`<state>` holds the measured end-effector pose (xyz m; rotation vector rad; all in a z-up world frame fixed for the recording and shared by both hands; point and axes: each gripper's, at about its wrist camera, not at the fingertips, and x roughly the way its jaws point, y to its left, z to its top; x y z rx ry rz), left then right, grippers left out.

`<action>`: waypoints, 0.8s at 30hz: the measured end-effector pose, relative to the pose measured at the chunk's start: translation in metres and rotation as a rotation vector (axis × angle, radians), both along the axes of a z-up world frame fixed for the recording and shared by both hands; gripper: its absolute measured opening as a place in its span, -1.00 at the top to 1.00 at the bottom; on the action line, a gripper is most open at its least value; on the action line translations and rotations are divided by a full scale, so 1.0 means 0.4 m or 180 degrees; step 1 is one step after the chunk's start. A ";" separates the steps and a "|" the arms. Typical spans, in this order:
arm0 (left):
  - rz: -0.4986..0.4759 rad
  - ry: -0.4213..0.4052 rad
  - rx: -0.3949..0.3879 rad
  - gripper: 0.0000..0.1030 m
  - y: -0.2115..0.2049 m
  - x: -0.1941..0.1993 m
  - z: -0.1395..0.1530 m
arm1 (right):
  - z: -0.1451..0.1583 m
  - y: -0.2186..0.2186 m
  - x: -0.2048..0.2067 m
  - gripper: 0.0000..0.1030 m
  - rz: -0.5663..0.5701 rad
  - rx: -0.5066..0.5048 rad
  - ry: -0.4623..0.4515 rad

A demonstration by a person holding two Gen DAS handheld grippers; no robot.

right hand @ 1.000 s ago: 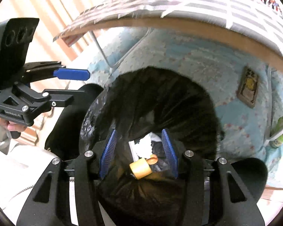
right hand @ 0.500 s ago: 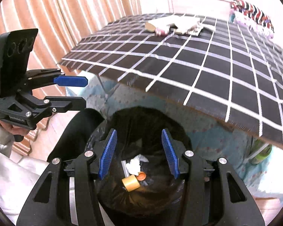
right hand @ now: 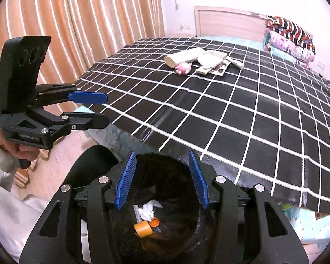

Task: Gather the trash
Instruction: 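Move both open tools back over the mat toward the remaining items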

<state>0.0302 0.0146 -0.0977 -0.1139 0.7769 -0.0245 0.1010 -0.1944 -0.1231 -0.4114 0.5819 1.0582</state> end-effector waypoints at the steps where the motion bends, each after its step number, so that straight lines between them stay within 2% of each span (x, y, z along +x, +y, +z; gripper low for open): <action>1: 0.0003 -0.0007 0.0004 -0.12 0.002 0.004 0.003 | 0.003 0.003 0.003 0.04 0.0001 0.0004 -0.0011; 13: 0.0146 -0.0046 0.0089 -0.12 0.069 0.115 0.033 | 0.056 0.046 0.062 0.04 -0.0055 0.0066 -0.0133; 24: 0.0172 -0.0020 0.0098 -0.12 0.117 0.228 0.029 | 0.100 0.096 0.169 0.04 -0.0222 0.0107 -0.0144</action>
